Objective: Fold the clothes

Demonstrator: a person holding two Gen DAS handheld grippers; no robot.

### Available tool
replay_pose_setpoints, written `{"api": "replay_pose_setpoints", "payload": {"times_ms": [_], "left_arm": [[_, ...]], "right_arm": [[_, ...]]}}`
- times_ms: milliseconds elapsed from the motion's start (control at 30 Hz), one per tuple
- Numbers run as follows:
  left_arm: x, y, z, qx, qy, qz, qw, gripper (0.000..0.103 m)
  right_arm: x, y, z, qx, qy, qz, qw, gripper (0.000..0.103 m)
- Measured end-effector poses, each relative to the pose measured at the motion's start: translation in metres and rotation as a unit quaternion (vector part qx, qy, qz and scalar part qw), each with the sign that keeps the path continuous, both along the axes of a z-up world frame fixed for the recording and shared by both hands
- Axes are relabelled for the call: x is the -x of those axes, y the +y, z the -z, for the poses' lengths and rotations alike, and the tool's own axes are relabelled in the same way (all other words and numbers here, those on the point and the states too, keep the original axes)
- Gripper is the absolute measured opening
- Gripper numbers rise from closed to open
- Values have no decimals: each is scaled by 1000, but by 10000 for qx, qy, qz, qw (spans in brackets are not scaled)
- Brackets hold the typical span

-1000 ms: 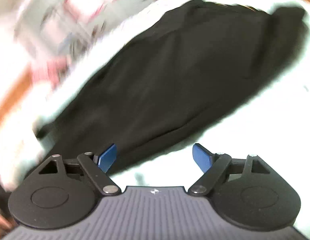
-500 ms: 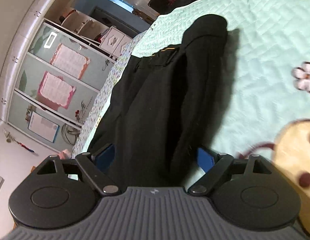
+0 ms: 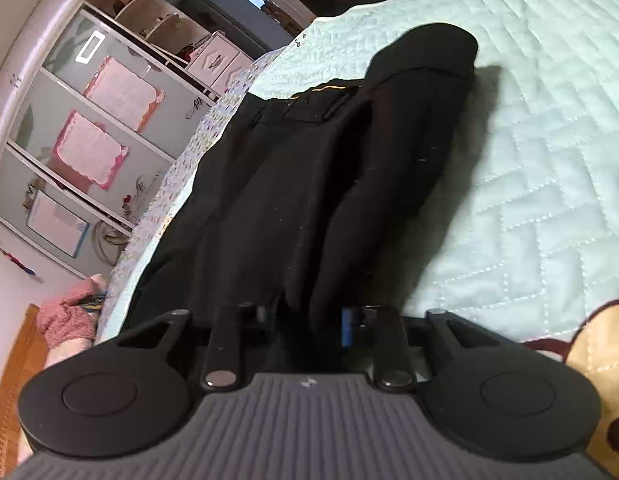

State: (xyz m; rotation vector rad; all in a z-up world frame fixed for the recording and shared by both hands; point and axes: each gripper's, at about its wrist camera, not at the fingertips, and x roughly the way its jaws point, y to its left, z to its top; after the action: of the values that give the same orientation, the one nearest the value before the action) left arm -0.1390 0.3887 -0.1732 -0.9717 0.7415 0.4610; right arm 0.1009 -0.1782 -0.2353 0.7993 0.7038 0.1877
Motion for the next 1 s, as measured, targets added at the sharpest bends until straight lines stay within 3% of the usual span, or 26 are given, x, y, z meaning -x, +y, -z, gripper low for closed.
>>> {"api": "replay_pose_setpoints", "payload": {"times_ms": [33,133,300,400,533,633,767,900,1000], "left_arm": [[-1,0,-2,-170,89,87,9998,24],[2,3,-5,-337,31,219,9992,19],[13,-4,-28,-996,-48,351,9944,18],[26,3,-41,-1293,-142,237,9912,17],[43,24,-49,-1359,-127,-106,9906,15],[59,39,-51,-1376,-7,-341,9899,15],[73,55,-44,-1167,84,-365,9925,15],[73,60,-36,-901,104,-334,9953,15],[77,60,-30,-740,78,-324,9967,15]], "right_arm": [[2,1,-2,95,-22,-15,10000,24],[8,12,-15,569,-159,-101,9982,21],[35,43,-40,1762,-636,-537,9808,14],[51,52,-41,1893,-701,-718,9768,14],[88,74,-45,2254,-920,-1125,9634,14],[121,89,-48,2238,-984,-1617,9561,14],[150,78,-46,1965,-775,-1885,9591,14],[152,46,-37,1663,-347,-1607,9723,16],[155,12,-33,957,-25,-948,9909,23]]}}
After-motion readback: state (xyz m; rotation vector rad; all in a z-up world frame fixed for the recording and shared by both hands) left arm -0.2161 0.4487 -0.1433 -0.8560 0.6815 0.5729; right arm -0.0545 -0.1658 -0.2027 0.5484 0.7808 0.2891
